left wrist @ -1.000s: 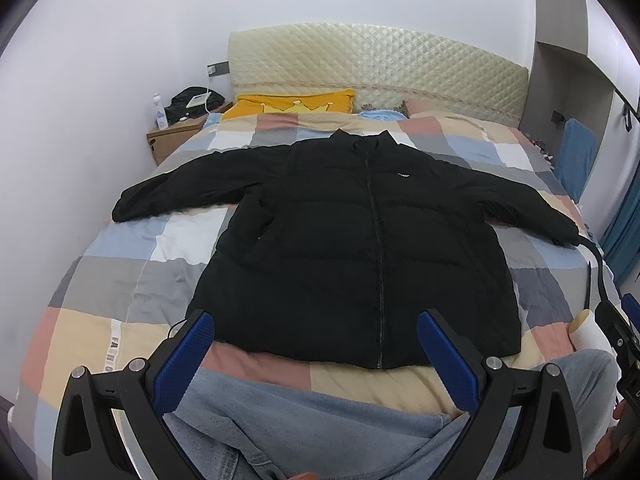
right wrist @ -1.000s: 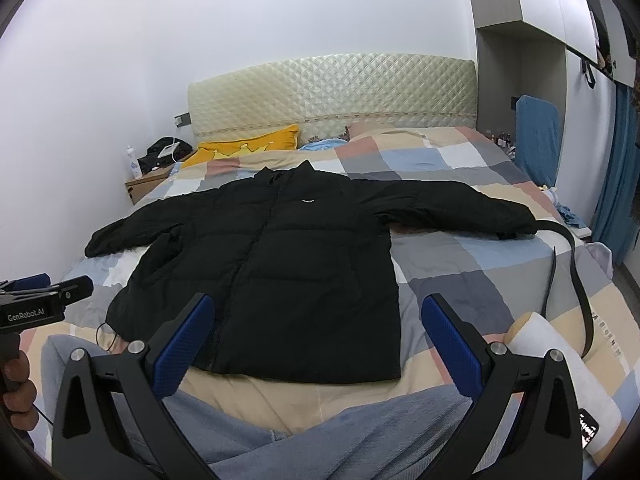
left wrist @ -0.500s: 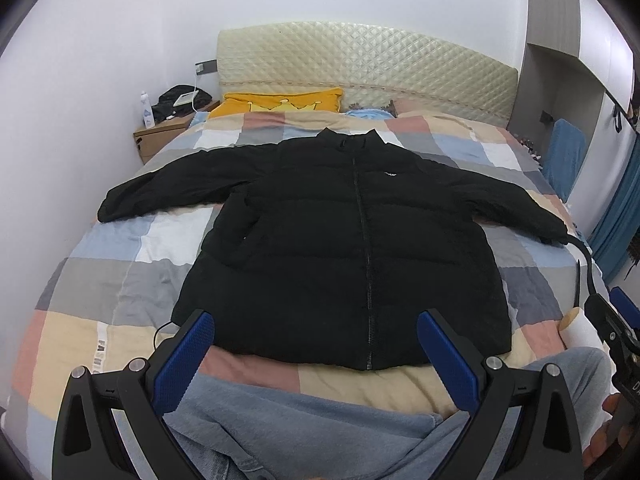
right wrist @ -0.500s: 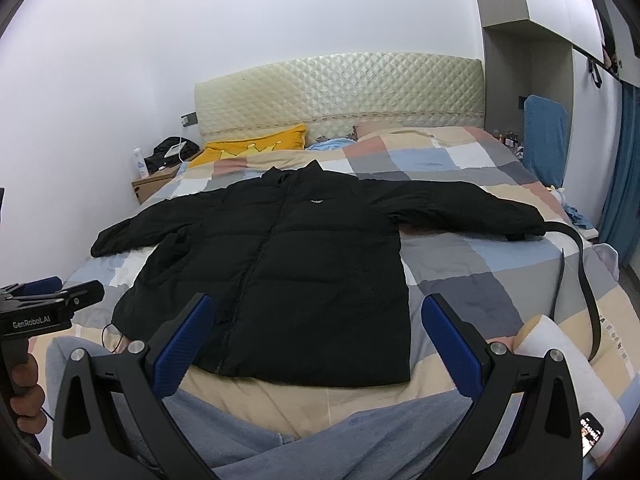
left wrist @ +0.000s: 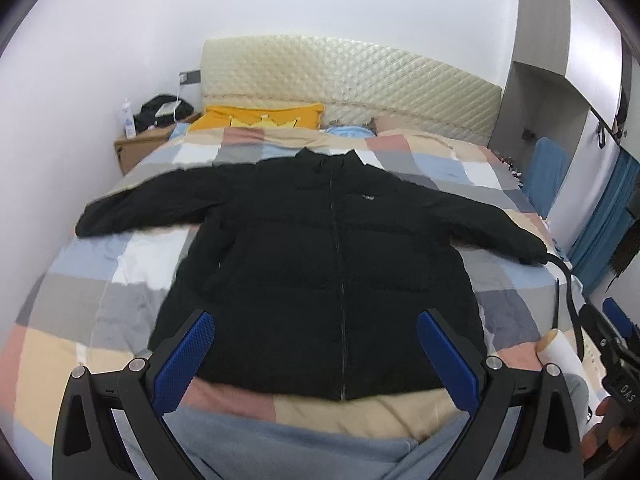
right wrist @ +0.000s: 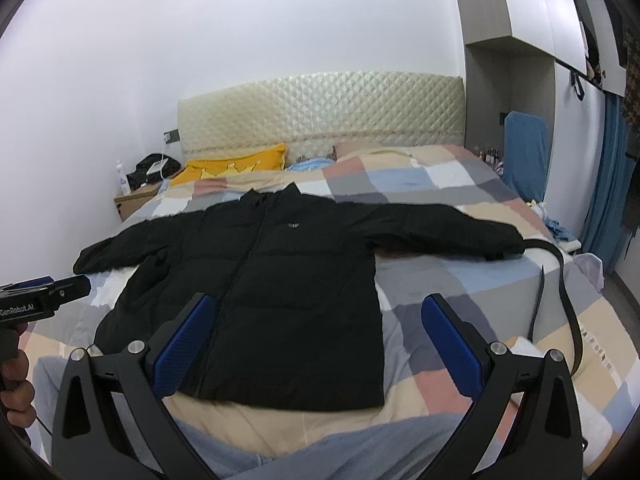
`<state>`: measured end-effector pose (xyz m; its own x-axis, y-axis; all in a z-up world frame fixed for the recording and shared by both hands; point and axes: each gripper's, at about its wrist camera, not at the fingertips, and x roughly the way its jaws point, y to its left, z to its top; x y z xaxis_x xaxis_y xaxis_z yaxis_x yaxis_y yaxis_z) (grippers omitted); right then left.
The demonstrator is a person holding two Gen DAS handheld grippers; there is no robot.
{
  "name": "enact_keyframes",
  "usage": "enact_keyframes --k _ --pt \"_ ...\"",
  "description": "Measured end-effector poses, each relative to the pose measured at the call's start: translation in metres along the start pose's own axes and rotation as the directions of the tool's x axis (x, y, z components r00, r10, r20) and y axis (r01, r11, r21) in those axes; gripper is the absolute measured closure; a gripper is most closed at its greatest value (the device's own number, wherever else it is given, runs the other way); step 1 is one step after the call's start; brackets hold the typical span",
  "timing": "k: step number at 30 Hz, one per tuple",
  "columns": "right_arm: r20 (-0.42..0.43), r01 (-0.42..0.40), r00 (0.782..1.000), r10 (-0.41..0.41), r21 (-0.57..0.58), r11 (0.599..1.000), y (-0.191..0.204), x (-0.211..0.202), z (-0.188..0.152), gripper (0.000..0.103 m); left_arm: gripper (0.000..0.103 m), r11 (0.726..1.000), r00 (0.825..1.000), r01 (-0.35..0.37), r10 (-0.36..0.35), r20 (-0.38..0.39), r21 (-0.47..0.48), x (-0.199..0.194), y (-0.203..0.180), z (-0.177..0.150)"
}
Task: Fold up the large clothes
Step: 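Reach the right tool to the jacket sleeve nearest it and grasp the cuff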
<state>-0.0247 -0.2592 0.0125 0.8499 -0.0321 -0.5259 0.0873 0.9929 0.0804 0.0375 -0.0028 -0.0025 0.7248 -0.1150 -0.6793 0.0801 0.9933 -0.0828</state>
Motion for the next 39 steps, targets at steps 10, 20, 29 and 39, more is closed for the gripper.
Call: enact_keyframes --k 10,20,29,39 --pt "0.057 0.041 0.998 -0.040 -0.017 0.999 -0.013 0.022 0.019 0.000 0.000 0.999 0.999 0.028 -0.029 0.034 0.040 0.015 -0.021 0.022" --pt "0.129 0.067 0.989 -0.069 0.021 0.998 -0.046 0.059 0.047 0.000 0.000 0.994 0.993 0.052 -0.062 0.105 0.099 0.045 -0.036 0.062" --pt "0.160 0.096 0.982 -0.099 0.028 0.995 -0.066 0.111 0.079 0.000 0.000 0.989 0.987 0.028 -0.050 0.155 0.144 0.082 -0.036 0.079" --pt "0.125 0.167 0.978 -0.170 0.029 0.985 -0.102 0.174 0.079 0.000 0.000 0.996 0.995 -0.001 -0.008 0.097 0.088 0.139 -0.004 0.061"
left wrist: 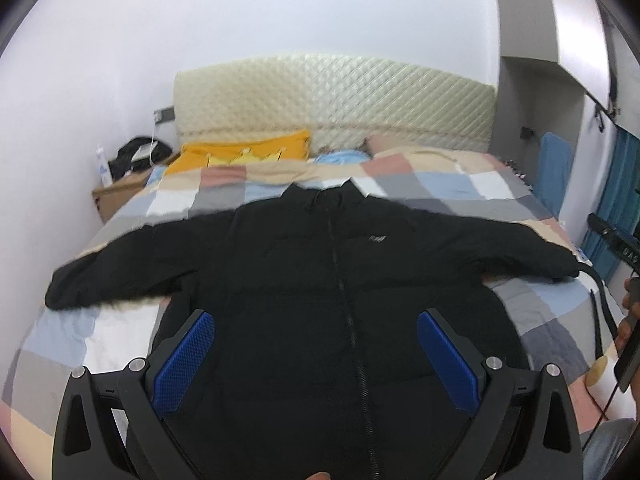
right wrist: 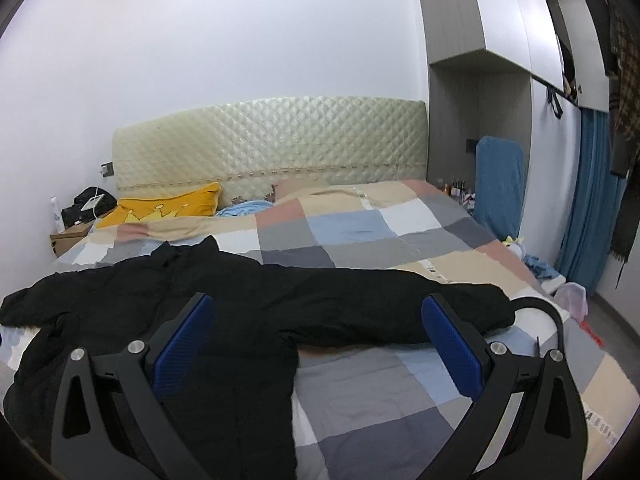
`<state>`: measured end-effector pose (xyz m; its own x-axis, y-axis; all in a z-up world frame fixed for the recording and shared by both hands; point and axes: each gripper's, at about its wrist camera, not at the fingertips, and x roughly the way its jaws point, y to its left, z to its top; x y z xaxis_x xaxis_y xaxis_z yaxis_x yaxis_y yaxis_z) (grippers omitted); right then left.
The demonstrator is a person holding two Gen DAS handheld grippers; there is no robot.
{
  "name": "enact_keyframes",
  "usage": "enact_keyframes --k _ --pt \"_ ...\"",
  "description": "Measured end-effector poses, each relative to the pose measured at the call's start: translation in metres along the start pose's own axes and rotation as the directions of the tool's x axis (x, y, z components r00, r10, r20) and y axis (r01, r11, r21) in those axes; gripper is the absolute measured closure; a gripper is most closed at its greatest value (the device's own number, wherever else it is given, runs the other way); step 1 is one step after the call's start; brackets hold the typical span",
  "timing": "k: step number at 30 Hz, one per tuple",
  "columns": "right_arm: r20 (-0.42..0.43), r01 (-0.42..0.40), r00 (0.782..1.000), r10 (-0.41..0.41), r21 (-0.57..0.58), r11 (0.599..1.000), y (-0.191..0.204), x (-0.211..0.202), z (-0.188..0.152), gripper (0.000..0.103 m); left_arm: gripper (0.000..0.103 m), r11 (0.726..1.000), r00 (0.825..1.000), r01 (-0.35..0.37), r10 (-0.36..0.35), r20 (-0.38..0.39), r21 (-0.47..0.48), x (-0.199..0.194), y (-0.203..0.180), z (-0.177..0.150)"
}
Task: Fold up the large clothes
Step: 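Reach the right tool to the jacket sleeve nearest it and grasp the cuff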
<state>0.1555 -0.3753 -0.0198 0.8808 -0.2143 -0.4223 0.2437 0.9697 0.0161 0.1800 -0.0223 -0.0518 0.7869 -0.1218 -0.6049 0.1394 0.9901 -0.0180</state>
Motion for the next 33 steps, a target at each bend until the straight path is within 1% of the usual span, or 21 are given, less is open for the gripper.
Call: enact_keyframes --k 2,4,6,8,10,11,12,13,16,17,19,22,23,24,26,27,28,30,32,33 --pt "-0.019 -0.003 1.000 0.003 0.016 1.000 -0.013 0.015 0.000 0.000 0.000 1.000 1.000 -0.010 0.010 -0.009 -0.007 0.007 0.005 -0.003" --pt "-0.048 0.025 0.999 -0.023 0.033 0.999 -0.028 0.030 0.000 0.000 0.000 1.000 1.000 -0.024 0.024 -0.009 -0.010 0.011 0.008 -0.004" --pt "-0.063 0.036 0.998 -0.032 0.070 0.997 -0.043 0.038 -0.001 0.000 0.001 0.999 0.999 -0.043 0.043 -0.009 -0.016 0.012 0.010 -0.006" --pt "-0.078 0.056 0.996 -0.047 0.114 0.992 -0.065 0.049 -0.004 0.000 0.000 0.998 0.998 -0.057 0.057 0.000 -0.024 0.014 0.013 -0.008" --pt "-0.088 0.054 0.995 -0.042 0.146 0.988 -0.086 0.059 -0.006 0.000 0.000 0.998 0.998 -0.060 0.060 0.009 -0.037 0.016 0.018 -0.011" --pt "-0.094 0.065 0.994 -0.051 0.158 0.985 -0.097 0.065 -0.007 0.000 0.000 0.997 0.998 -0.054 0.055 0.016 -0.045 0.018 0.019 -0.013" --pt "-0.099 0.092 0.992 -0.076 0.167 0.982 -0.112 0.074 -0.010 0.000 0.000 0.997 0.998 -0.054 0.054 0.012 -0.053 0.022 0.022 -0.014" --pt "-0.105 0.110 0.990 -0.093 0.174 0.979 -0.124 0.082 -0.013 0.000 0.000 0.996 0.999 -0.052 0.051 -0.006 -0.076 0.027 0.025 -0.015" --pt "-0.147 0.124 0.985 -0.095 0.206 0.971 -0.158 0.109 -0.028 0.004 0.001 0.991 1.000 -0.010 0.009 -0.006 -0.131 0.034 0.035 -0.018" --pt "-0.164 0.128 0.982 -0.092 0.226 0.966 -0.168 0.117 -0.034 0.005 0.000 0.991 1.000 -0.017 0.016 -0.008 -0.133 0.036 0.036 -0.019" --pt "-0.200 0.162 0.973 -0.112 0.252 0.954 -0.186 0.134 -0.046 0.013 0.000 0.991 0.999 -0.042 0.039 -0.022 -0.128 0.045 0.036 -0.019" --pt "-0.228 0.153 0.970 -0.080 0.324 0.934 -0.212 0.157 -0.060 0.016 0.000 0.990 0.998 -0.046 0.039 -0.054 -0.135 0.060 0.035 -0.021" --pt "-0.234 0.147 0.970 -0.062 0.369 0.918 -0.223 0.166 -0.066 0.016 0.001 0.989 0.997 -0.046 0.037 -0.064 -0.137 0.064 0.035 -0.021" --pt "-0.240 0.143 0.970 -0.040 0.427 0.893 -0.235 0.175 -0.072 0.016 0.001 0.990 0.996 -0.048 0.038 -0.076 -0.135 0.070 0.034 -0.021" --pt "-0.254 0.158 0.967 -0.021 0.531 0.833 -0.257 0.191 -0.084 0.017 0.000 0.990 0.995 -0.055 0.043 -0.090 -0.126 0.078 0.031 -0.023" --pt "-0.263 0.179 0.964 -0.027 0.572 0.801 -0.267 0.196 -0.089 0.020 0.001 0.991 0.995 -0.056 0.045 -0.094 -0.124 0.080 0.030 -0.023" --pt "-0.269 0.218 0.961 -0.056 0.625 0.750 -0.283 0.201 -0.097 0.023 0.001 0.991 0.994 -0.055 0.043 -0.100 -0.123 0.085 0.028 -0.023" --pt "-0.262 0.246 0.962 -0.082 0.694 0.677 -0.303 0.208 -0.107 0.023 0.000 0.991 0.993 -0.049 0.035 -0.113 -0.125 0.093 0.027 -0.023" --pt "-0.248 0.242 0.966 -0.080 0.739 0.629 -0.317 0.214 -0.113 0.025 0.000 0.991 0.993 -0.038 0.022 -0.120 -0.125 0.098 0.025 -0.024" --pt "-0.241 0.237 0.967 -0.079 0.749 0.619 -0.322 0.218 -0.114 0.027 0.000 0.991 0.992 -0.035 0.019 -0.122 -0.129 0.100 0.023 -0.024"
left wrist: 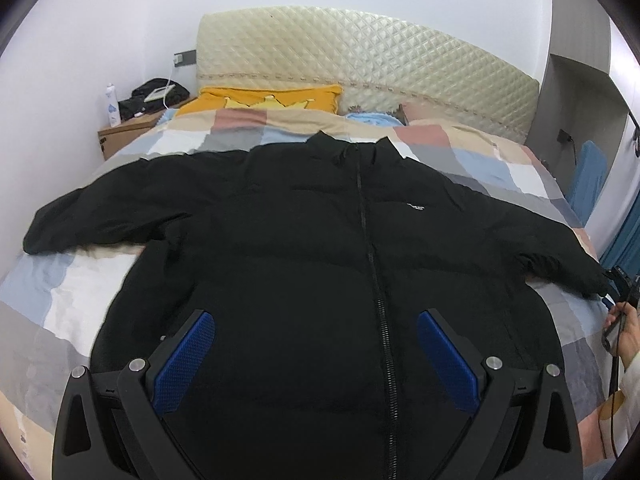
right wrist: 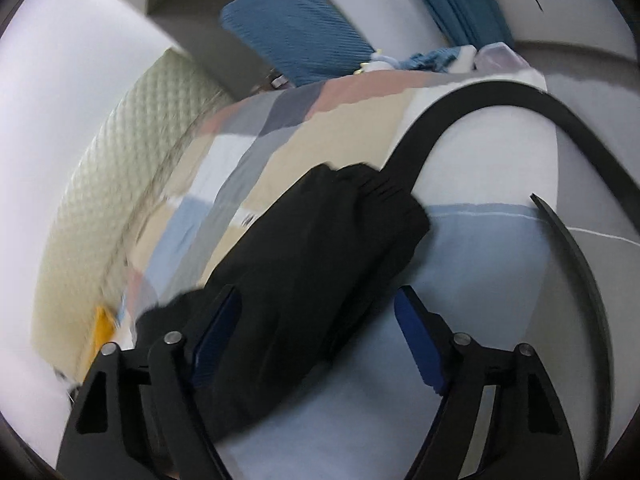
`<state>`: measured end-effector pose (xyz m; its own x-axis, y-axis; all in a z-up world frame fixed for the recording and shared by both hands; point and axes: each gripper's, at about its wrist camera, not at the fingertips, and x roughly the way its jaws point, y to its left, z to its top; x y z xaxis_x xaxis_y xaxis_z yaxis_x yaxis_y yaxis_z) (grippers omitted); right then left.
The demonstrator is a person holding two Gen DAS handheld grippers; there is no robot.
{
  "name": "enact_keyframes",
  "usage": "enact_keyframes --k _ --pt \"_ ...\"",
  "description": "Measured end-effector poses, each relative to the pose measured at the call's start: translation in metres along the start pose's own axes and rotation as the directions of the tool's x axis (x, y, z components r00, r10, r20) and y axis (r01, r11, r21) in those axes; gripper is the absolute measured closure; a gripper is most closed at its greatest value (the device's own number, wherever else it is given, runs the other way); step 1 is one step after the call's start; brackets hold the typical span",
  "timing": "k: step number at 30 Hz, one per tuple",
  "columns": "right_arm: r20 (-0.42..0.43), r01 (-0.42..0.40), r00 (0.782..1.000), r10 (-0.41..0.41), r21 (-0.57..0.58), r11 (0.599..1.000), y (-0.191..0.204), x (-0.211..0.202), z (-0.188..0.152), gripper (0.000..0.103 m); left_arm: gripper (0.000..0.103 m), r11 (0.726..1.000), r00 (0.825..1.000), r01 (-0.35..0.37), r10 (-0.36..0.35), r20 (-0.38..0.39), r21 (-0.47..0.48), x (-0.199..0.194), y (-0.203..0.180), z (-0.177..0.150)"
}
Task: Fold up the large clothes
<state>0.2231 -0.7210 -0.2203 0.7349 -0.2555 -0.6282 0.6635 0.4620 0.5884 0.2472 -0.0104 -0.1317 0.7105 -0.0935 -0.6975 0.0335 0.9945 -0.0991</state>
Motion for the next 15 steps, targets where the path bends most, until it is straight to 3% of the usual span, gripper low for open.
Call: enact_keyframes --k 4,5,6,10,12,15 --pt "-0.005 -0.005 1.000 0.005 -0.027 1.000 0.006 0.011 0.008 0.033 0.000 1.000 1.000 0.017 -0.017 0.012 -0.005 0.004 -0.005 -0.003" --pt "-0.010 -0.003 1.000 0.003 -0.032 0.999 0.006 0.015 0.010 0.039 0.000 1.000 1.000 0.020 -0.019 0.013 -0.006 0.006 -0.006 -0.004" --pt "-0.013 0.003 1.000 -0.003 -0.039 0.999 0.007 0.017 0.011 0.053 0.001 1.000 1.000 0.026 -0.026 0.010 -0.010 0.007 -0.007 -0.004" --pt "0.002 -0.002 1.000 0.003 -0.056 0.998 0.004 0.014 0.017 0.089 0.000 0.999 0.999 0.035 -0.035 0.002 -0.029 0.009 -0.003 -0.005" --pt "0.009 -0.026 1.000 0.027 -0.091 0.995 0.013 0.008 0.021 0.099 0.000 1.000 1.000 0.016 -0.016 0.009 -0.023 0.009 -0.001 -0.004" --pt "0.027 0.008 1.000 -0.003 -0.159 0.987 0.033 -0.004 0.027 0.101 0.000 0.999 0.998 -0.047 0.047 0.037 -0.002 0.009 0.002 -0.005"
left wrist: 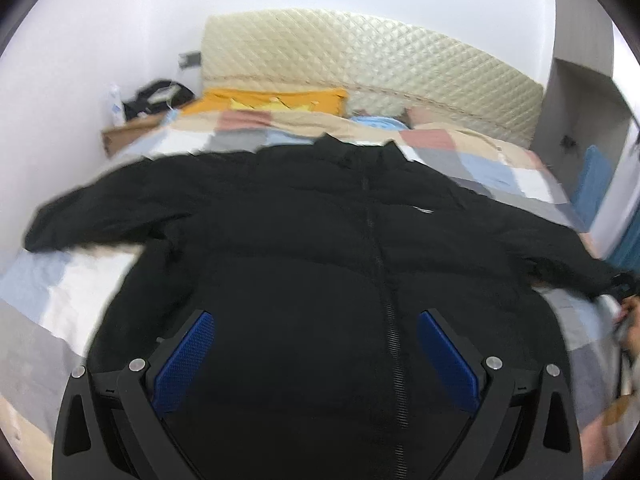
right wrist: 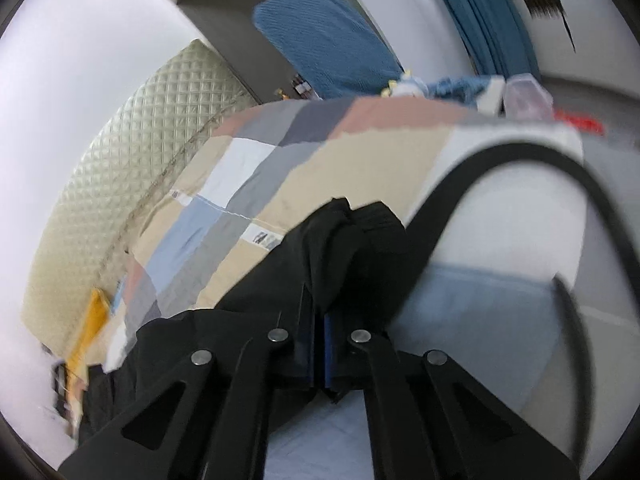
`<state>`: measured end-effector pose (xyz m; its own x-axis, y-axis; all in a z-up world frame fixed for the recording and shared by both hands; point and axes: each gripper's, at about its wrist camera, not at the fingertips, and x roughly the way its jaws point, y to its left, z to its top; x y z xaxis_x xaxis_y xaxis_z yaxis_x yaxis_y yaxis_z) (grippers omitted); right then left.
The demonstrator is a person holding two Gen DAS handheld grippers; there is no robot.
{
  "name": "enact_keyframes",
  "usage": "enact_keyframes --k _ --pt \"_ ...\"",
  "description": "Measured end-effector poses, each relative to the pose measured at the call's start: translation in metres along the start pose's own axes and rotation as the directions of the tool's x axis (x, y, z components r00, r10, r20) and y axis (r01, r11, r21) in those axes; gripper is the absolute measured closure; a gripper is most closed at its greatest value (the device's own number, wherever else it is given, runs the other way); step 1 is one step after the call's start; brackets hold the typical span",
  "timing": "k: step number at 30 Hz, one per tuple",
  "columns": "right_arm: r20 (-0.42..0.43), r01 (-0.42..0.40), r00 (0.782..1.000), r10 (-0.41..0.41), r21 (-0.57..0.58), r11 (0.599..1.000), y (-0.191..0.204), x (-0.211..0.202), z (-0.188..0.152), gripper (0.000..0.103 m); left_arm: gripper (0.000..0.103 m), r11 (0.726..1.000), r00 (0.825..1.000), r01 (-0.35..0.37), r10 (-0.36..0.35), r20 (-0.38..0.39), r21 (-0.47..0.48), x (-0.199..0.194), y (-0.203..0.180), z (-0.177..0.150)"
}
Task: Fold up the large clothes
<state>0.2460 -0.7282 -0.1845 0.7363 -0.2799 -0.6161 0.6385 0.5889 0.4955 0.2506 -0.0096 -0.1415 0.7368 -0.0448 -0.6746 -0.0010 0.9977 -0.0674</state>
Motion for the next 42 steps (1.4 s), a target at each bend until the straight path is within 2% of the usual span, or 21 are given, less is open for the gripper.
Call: enact_keyframes --k 3,7,12,14,16,19,22,25,28,32,34,37,40,42 --pt "0.023 0.008 1.000 -0.008 -0.024 1.000 0.016 -0.018 0.014 0.101 0.000 0.998 0.999 -0.050 0.050 -0.002 0.028 0.003 0.005 -0.002" --pt "0.061 0.004 0.998 0.001 -0.092 0.996 0.051 -0.049 0.033 0.102 0.001 0.999 0.999 -0.043 0.043 0.001 -0.007 -0.002 0.020 0.001" --pt "0.107 0.010 0.994 0.008 -0.172 0.985 0.104 -0.087 0.048 0.102 0.001 0.996 0.990 -0.086 0.088 0.111 -0.022 -0.032 0.033 0.005" --pt "0.119 -0.009 0.992 0.034 -0.199 0.980 0.127 -0.103 0.050 0.102 0.001 0.997 0.987 -0.078 0.080 0.137 -0.018 -0.041 0.035 0.004" --pt "0.135 -0.018 0.990 0.050 -0.227 0.974 0.147 -0.115 0.051 0.102 0.001 0.998 0.985 -0.046 0.050 0.162 -0.030 -0.045 0.040 0.001" --pt "0.186 -0.038 0.978 0.099 -0.305 0.952 0.193 -0.145 0.045 0.102 0.001 0.998 0.992 -0.027 0.033 0.120 -0.052 -0.038 0.048 0.000" --pt "0.216 -0.065 0.964 0.157 -0.382 0.922 0.239 -0.170 0.031 0.102 0.001 0.998 0.993 -0.038 0.043 0.107 -0.047 -0.036 0.052 -0.001" --pt "0.230 -0.088 0.951 0.208 -0.444 0.892 0.284 -0.192 0.017 0.102 0.001 0.999 0.991 -0.046 0.049 0.125 -0.024 -0.041 0.051 -0.004" --pt "0.235 -0.093 0.939 0.251 -0.530 0.843 0.332 -0.212 -0.005 0.102 0.001 0.999 0.990 -0.032 0.035 0.135 -0.021 -0.049 0.051 -0.007" --pt "0.209 -0.149 0.913 0.350 -0.628 0.763 0.400 -0.233 -0.051 0.102 0.001 0.999 0.985 -0.022 0.027 0.171 -0.034 -0.064 0.057 -0.007" --pt "0.190 -0.175 0.903 0.385 -0.657 0.733 0.420 -0.236 -0.075 0.102 0.001 0.998 0.982 -0.010 0.021 0.187 -0.057 -0.069 0.062 -0.004" --pt "0.132 -0.231 0.887 0.442 -0.702 0.673 0.461 -0.235 -0.131 0.102 0.001 0.998 0.981 -0.002 0.015 0.194 -0.068 -0.072 0.069 -0.004" --pt "0.069 -0.295 0.873 0.484 -0.716 0.633 0.486 -0.231 -0.173 0.102 0.001 0.999 0.981 -0.021 0.030 0.189 -0.049 -0.071 0.074 -0.006" --pt "0.001 -0.355 0.860 0.511 -0.718 0.598 0.504 -0.225 -0.211 0.102 0.001 0.997 0.986 0.008 0.005 0.167 -0.076 -0.070 0.083 -0.005"
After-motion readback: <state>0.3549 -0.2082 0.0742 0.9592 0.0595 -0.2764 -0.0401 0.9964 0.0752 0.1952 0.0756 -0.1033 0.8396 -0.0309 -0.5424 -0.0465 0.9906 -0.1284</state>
